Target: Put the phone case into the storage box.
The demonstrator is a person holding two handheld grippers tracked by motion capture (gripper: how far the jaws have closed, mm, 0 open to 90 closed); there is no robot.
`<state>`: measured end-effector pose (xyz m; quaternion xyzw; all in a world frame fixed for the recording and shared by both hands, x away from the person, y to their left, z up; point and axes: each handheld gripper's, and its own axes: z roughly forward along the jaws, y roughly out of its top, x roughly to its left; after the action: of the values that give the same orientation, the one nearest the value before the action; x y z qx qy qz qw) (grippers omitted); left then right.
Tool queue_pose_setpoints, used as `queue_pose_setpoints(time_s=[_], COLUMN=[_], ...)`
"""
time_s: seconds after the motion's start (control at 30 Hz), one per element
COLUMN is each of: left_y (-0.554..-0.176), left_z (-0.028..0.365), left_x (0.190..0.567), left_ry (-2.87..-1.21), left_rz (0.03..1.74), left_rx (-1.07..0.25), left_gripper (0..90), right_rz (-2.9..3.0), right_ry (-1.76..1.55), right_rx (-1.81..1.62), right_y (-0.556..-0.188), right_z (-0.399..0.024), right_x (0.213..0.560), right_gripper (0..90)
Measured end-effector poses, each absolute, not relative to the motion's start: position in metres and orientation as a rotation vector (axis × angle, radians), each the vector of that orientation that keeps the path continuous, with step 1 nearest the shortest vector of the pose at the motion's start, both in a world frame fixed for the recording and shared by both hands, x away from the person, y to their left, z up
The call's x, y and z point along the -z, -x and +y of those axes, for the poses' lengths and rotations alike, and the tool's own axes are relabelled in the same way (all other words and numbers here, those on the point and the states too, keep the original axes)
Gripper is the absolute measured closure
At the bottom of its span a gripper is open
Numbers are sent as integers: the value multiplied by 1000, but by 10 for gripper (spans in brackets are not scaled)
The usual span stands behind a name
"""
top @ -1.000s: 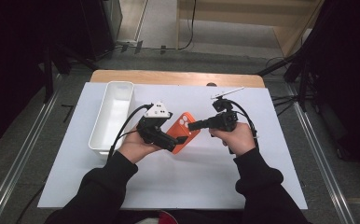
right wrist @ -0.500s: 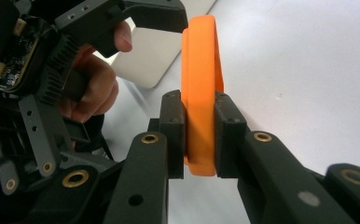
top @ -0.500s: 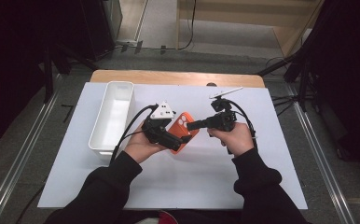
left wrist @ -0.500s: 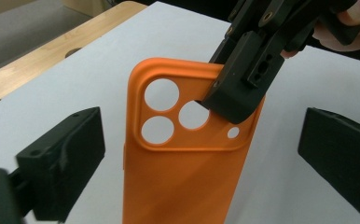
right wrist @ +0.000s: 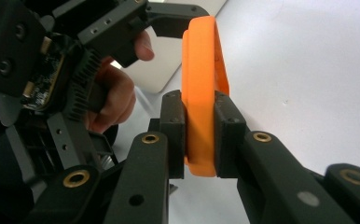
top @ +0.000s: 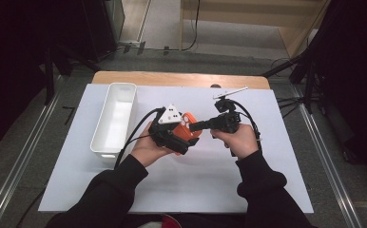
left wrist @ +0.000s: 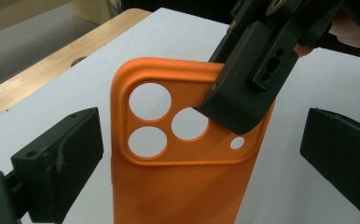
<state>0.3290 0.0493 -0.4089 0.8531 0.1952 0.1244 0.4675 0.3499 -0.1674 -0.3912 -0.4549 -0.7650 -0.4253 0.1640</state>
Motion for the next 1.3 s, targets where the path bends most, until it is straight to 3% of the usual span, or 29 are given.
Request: queue_pose_setpoints(time_s=[0.53, 0.77, 1.3], left_y=[-330, -326, -325], left_z=[44, 46, 45], left_x=[417, 418, 415], left_ry=[-2070, -2030, -2047], left_rz=[485, 477, 489], left_rx=[-351, -407, -386], left_gripper=[3, 132, 165], right_rz=[-2174, -2162, -2159], right_ry=[1295, 1296, 1287], right_rx=[1226, 1234, 1243], right_y=[-348, -348, -348], right_z=[-165, -165, -166], right_x=[388, 388, 388], right_gripper=[763, 766, 768])
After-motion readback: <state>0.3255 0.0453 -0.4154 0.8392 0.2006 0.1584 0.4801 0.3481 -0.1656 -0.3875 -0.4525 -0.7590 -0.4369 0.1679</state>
